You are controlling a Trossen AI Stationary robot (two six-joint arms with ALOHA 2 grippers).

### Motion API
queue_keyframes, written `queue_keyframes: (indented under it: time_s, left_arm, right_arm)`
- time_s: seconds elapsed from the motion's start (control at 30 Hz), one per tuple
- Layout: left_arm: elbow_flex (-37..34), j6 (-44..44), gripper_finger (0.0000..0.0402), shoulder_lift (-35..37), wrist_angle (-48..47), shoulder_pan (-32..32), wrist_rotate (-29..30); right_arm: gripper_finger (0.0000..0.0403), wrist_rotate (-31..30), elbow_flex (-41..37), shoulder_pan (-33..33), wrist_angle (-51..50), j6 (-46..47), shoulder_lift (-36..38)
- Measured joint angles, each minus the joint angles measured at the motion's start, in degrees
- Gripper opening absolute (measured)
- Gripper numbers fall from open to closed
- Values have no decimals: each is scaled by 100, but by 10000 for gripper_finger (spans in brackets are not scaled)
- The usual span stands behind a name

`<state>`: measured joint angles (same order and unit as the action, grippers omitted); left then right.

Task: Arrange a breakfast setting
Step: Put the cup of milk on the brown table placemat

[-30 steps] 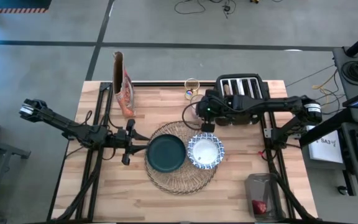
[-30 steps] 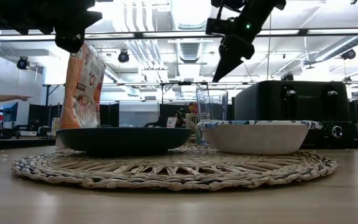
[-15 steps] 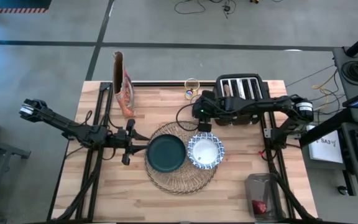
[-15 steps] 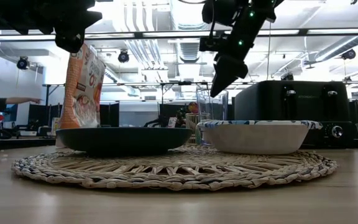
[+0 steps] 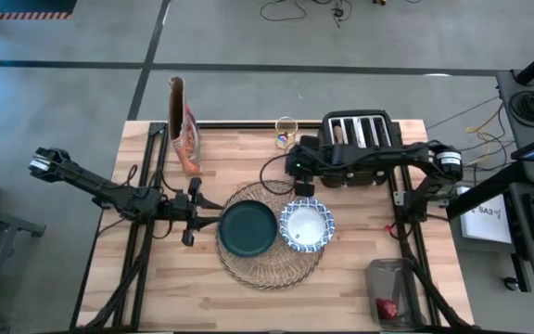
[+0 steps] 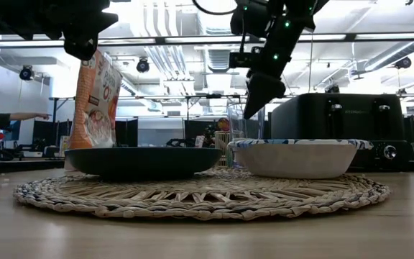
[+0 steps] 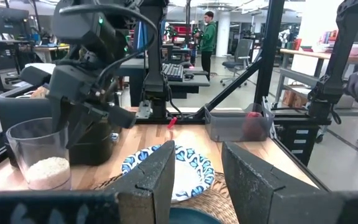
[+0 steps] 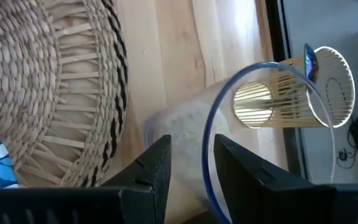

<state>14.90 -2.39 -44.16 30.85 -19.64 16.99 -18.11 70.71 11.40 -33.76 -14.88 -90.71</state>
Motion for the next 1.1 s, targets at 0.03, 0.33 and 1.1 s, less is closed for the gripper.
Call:
queue_keyframes:
  time_s: [0.03,0.33,1.1]
  left_arm:
    - [0,0,116,0,0,-1,0]
    - [0,-2,116,0,0,0,0]
    - [0,-4,116,0,0,-2,-126]
  right_arm:
    - [108,0,14,0,5,-21,-27]
    - [60,5,16,7,-22,-93,-116]
    - [9,1182,981,-93,-831,-227,-101]
